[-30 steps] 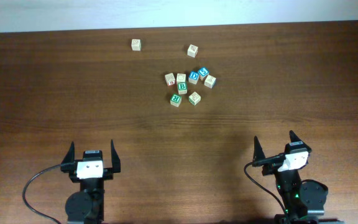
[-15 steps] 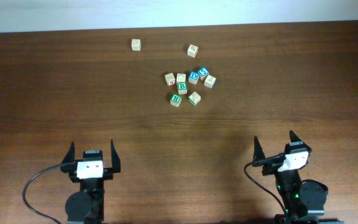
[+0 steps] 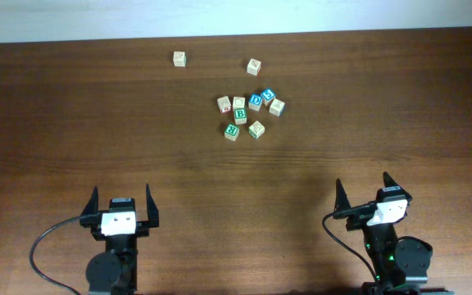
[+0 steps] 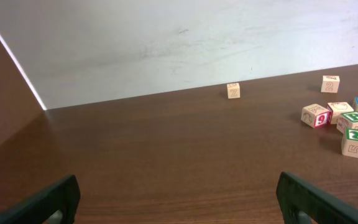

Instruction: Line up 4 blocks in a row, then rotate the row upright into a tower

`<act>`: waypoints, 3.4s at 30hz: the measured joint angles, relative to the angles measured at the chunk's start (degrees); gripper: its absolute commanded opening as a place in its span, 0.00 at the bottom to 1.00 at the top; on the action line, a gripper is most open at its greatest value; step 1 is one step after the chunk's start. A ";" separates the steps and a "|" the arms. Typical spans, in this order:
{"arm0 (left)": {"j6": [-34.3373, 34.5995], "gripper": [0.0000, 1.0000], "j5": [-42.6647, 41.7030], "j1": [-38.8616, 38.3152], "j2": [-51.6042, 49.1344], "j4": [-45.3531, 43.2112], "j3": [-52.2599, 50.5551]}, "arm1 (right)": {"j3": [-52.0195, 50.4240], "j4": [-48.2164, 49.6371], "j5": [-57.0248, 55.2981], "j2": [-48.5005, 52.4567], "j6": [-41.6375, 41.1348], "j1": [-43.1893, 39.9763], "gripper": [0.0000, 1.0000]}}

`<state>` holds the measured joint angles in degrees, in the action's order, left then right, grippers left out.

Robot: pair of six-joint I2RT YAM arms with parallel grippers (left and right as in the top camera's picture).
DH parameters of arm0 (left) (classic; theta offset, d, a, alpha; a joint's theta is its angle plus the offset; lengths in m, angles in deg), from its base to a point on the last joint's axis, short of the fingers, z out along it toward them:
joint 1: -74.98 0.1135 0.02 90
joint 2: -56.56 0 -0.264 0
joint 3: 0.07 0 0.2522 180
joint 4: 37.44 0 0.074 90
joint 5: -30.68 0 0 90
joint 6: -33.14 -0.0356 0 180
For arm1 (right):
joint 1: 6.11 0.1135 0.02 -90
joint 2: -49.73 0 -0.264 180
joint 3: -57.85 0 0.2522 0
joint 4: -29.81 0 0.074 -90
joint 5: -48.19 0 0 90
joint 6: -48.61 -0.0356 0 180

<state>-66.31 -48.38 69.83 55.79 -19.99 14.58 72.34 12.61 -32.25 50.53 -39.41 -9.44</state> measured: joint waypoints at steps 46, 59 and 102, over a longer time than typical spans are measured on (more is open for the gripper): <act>0.02 0.99 -31.87 -2.05 -96.91 58.07 98.40 | 101.92 -65.31 18.75 100.19 9.75 3.32 0.98; 18.27 0.76 -23.93 0.02 -100.48 56.48 98.47 | 102.57 -51.67 9.51 117.00 4.50 19.63 0.59; 25.62 0.82 -18.36 2.12 -106.18 56.74 98.49 | 103.67 -68.78 -1.53 129.79 -21.73 29.70 0.42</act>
<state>-40.69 -66.74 71.95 -50.40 36.75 113.06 176.01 -56.17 -33.78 180.32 -61.14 20.26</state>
